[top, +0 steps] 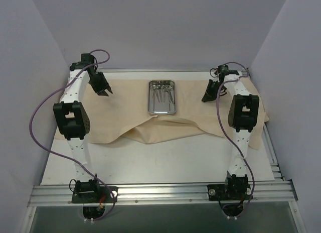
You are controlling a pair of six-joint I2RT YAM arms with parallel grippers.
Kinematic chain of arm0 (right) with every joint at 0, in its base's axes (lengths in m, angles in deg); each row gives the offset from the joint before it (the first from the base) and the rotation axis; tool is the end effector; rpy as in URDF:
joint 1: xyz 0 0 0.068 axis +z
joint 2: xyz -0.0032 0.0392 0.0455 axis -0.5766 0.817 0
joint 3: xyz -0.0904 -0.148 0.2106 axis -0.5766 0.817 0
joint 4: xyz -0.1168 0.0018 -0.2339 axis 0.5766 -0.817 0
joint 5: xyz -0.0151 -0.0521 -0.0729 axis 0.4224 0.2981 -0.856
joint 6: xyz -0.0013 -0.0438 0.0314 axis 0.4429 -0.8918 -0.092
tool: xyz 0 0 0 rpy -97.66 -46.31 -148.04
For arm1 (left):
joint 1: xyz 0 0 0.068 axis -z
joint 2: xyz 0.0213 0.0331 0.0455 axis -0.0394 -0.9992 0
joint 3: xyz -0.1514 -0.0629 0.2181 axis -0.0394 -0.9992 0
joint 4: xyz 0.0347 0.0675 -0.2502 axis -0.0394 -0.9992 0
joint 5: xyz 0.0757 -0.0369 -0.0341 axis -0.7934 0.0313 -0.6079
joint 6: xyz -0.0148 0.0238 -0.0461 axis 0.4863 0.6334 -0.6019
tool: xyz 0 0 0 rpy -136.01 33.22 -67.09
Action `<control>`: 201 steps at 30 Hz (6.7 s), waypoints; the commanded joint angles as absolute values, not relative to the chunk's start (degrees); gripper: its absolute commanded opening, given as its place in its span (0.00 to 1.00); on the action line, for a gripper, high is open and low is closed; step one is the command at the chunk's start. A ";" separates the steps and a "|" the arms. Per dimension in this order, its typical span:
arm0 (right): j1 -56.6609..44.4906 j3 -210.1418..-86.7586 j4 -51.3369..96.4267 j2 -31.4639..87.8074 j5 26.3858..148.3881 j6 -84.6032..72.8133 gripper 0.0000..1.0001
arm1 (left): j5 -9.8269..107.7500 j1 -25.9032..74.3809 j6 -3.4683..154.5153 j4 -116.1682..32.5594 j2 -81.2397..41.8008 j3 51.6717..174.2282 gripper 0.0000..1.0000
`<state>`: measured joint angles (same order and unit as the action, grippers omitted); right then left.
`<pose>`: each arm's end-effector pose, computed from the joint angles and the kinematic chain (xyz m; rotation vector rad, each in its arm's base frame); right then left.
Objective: Open and lay out the surgical kit
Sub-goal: Smooth out the surgical kit at the center of the board.
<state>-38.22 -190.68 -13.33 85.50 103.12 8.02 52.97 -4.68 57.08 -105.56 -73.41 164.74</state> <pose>0.5260 -0.0135 0.1694 0.3736 2.5410 0.6410 0.4786 0.0126 0.2562 -0.7147 2.6751 -0.4246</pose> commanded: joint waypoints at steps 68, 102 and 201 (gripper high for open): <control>-4.80 -161.50 -8.59 47.12 99.79 11.46 0.03 | 54.33 -10.87 54.24 -94.09 -44.33 104.77 0.02; -11.65 -149.55 -11.22 42.11 102.08 7.94 0.00 | 42.55 -10.27 51.76 -112.58 -10.84 106.33 0.02; -35.56 -157.07 -3.75 49.98 83.88 11.38 0.00 | 49.05 -1.81 66.28 -101.12 -40.36 126.03 0.06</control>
<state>-35.00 -151.16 -4.04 46.75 80.54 14.27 48.25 0.11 68.12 -99.26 -35.66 124.18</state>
